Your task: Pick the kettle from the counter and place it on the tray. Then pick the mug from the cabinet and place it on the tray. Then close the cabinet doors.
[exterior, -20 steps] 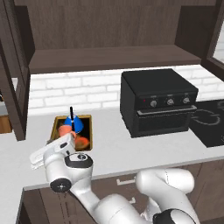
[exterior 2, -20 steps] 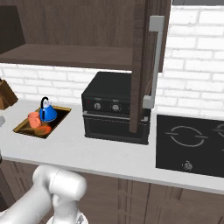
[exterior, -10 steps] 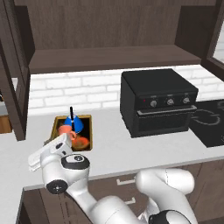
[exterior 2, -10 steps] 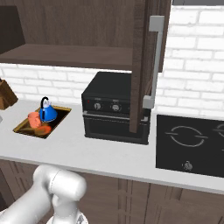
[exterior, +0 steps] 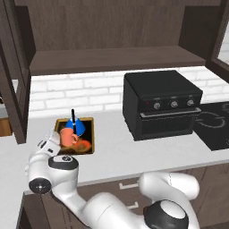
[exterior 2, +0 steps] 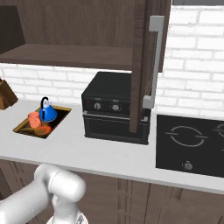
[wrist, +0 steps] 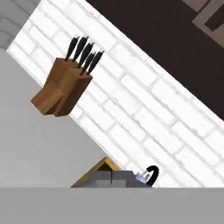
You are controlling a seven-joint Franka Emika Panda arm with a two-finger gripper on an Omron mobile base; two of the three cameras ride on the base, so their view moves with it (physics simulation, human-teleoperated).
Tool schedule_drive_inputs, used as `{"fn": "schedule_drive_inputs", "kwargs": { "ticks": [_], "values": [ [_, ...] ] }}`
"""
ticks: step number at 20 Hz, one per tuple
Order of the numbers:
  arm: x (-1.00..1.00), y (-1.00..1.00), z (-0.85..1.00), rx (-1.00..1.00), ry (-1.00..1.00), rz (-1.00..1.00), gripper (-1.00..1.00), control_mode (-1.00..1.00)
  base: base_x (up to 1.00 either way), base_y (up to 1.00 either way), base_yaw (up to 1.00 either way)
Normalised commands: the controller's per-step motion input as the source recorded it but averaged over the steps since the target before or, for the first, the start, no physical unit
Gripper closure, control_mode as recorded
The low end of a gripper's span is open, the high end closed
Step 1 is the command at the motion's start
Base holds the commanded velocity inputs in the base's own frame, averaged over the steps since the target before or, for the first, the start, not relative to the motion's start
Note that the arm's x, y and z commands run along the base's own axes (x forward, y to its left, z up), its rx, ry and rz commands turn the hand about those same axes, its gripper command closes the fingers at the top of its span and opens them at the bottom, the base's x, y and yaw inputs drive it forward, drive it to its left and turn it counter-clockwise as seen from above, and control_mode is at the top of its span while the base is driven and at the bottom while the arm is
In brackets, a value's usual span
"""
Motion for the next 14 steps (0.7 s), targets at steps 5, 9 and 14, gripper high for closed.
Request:
{"fn": "schedule_drive_inputs", "kwargs": {
  "ticks": [5,9,14],
  "values": [
    [0.0,0.36,0.0,-0.4,0.0,-0.16,1.0,-1.0,0.0,0.0,0.0],
    [0.0,0.14,-0.03,-0.43,0.0,-0.02,1.0,-1.0,0.0,0.0,0.0],
    [0.0,0.0,-0.06,-0.25,-0.08,0.0,1.0,-1.0,0.0,0.0,0.0]
  ]
}}
